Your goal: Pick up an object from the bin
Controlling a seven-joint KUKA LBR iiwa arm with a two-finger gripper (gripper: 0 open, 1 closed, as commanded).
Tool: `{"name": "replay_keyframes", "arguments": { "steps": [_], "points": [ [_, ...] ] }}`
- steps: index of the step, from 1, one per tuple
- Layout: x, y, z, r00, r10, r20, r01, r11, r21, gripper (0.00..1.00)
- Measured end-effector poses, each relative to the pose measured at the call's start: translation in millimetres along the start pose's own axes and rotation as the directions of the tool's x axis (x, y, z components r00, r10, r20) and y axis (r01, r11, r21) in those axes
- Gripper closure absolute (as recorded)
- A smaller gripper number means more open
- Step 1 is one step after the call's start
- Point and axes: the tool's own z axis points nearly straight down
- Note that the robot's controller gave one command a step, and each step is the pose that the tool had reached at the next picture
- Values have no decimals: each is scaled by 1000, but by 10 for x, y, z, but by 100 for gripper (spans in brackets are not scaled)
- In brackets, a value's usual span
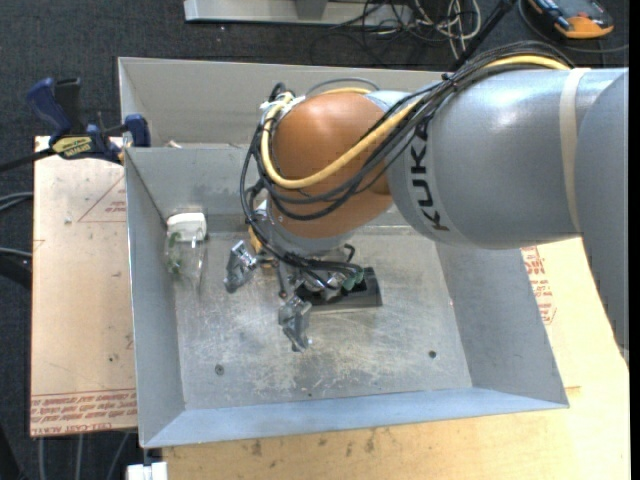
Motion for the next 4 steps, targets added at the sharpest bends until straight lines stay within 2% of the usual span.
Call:
{"name": "replay_keyframes", "arguments": {
  "steps": [1,2,3,4],
  "points": [
    [-79,-350,227,1000,-12,-1,12,1000,-2,0],
    [-260,-583,397,1000,-24,-1,24,1000,-1,0],
    [-58,-975,855,1000,-7,2,7,1000,-2,0],
    [137,-1356,984,996,-91,-4,91,996,-21,100]
  ]
}}
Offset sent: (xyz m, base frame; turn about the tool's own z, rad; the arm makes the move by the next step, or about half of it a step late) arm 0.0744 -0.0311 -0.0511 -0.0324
